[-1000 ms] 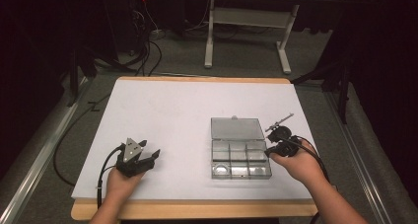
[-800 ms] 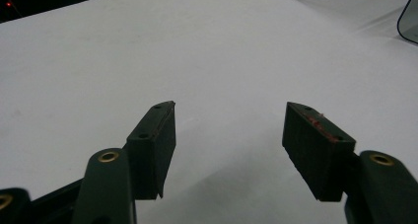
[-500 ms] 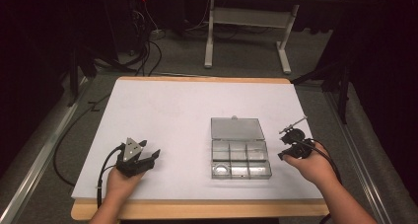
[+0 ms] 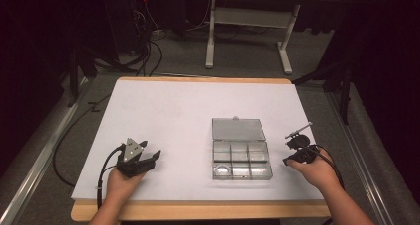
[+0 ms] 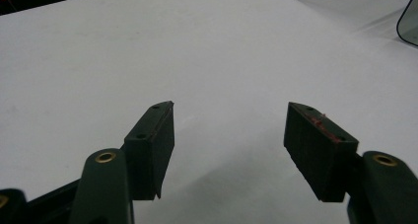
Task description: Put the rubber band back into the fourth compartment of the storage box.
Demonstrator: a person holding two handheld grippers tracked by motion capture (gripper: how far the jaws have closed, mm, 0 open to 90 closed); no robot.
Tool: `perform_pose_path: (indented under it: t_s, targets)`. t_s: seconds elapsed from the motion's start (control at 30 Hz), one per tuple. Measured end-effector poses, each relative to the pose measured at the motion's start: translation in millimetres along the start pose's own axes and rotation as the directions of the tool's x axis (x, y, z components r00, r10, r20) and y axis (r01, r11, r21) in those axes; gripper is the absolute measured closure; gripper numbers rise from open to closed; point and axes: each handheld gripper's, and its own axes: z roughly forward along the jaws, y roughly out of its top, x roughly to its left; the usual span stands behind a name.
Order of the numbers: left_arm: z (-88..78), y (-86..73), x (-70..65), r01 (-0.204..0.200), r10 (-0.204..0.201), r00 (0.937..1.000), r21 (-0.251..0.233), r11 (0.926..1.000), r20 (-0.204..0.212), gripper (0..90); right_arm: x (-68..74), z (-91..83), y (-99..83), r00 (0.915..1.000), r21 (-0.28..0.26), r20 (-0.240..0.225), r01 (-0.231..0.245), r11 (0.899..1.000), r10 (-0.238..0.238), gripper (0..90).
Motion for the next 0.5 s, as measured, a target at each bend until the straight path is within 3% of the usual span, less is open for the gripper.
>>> perform_pose_path:
  t_s: [0.27,0.5]
  targets:
    - [0.2,0.0,-0.1,-0.002,0.002,1.0,0.0,1.0,0.002,36.8,1.3,1.1,-2.6,0.9998,-0.027,-0.018,-0.008,1.0,0.007,58.8]
    - [0.3,0.1,-0.3,-0.006,0.006,1.0,0.003,1.0,0.0,36.8,0.1,-5.2,-7.4,0.9994,-0.115,-0.014,-0.033,0.993,0.031,53.1]
